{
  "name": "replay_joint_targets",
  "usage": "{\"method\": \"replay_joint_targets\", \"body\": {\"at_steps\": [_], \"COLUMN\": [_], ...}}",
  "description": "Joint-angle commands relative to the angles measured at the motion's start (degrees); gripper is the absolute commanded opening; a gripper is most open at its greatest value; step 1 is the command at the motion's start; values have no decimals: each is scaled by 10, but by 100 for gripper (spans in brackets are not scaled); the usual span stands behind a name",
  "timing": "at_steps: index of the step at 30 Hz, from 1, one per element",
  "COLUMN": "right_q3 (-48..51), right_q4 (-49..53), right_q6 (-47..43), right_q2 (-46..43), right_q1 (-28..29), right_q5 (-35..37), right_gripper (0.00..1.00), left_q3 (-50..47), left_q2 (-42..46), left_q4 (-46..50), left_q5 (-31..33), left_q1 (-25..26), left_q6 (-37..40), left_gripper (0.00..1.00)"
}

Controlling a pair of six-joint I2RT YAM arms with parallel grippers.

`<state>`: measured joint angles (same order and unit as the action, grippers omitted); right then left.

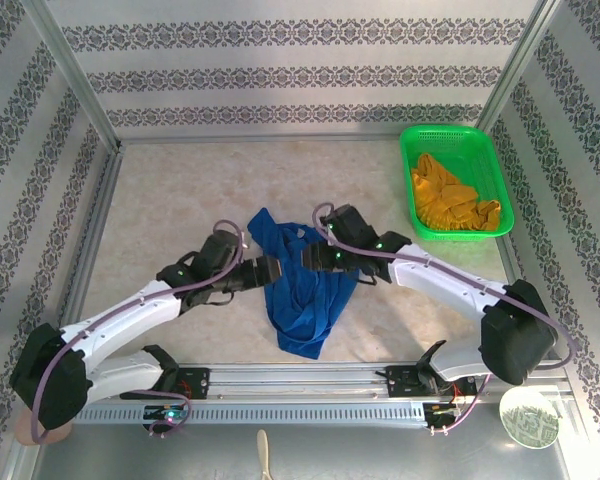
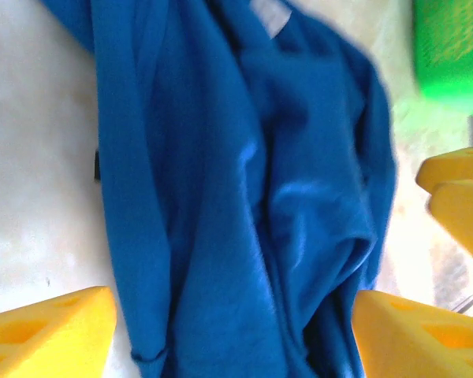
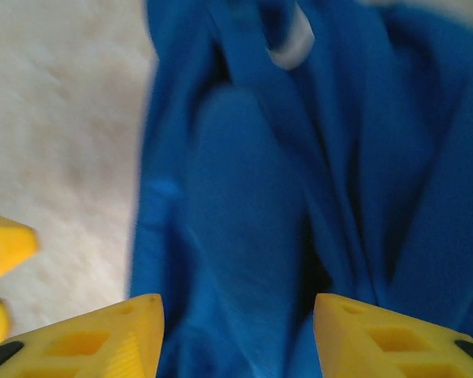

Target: Fold the inside-out t-shirt

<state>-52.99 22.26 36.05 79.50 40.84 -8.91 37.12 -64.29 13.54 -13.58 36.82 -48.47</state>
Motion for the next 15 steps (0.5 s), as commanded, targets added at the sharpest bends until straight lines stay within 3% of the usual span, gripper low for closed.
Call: {"method": "replay_joint_targets", "body": {"at_steps": [1, 5, 10, 11, 12, 13, 14, 15], "right_q3": [6, -14, -61, -71, -78, -84, -85, -83], "right_q4": [-24, -17, -9, -8, -9, -9, -16, -25], "right_q6": [4, 0, -9, -13, -16, -19, -23, -26], "right_q2": [15, 63, 128, 142, 149, 151, 144, 132], "right_q1": [29, 52, 50, 46, 42, 35, 24, 14], "right_q5": [40, 71, 102, 98, 95, 90, 79, 64], "right_gripper": [59, 66, 65, 59, 43, 18, 0, 0], "left_q3": [-30, -24, -7, -3, 2, 6, 9, 10], "left_q2": [-20, -62, -123, -136, -148, -161, -173, -181], "left_q4": [-46, -58, -90, -97, -102, -109, -114, -120], "left_q5": [48, 58, 62, 63, 65, 67, 69, 70], "left_q1": [22, 37, 43, 44, 44, 44, 44, 44], "left_q6": [-35, -29, -26, -27, -25, -24, -24, -23], "left_gripper": [78, 79, 79, 79, 78, 74, 61, 46]}}
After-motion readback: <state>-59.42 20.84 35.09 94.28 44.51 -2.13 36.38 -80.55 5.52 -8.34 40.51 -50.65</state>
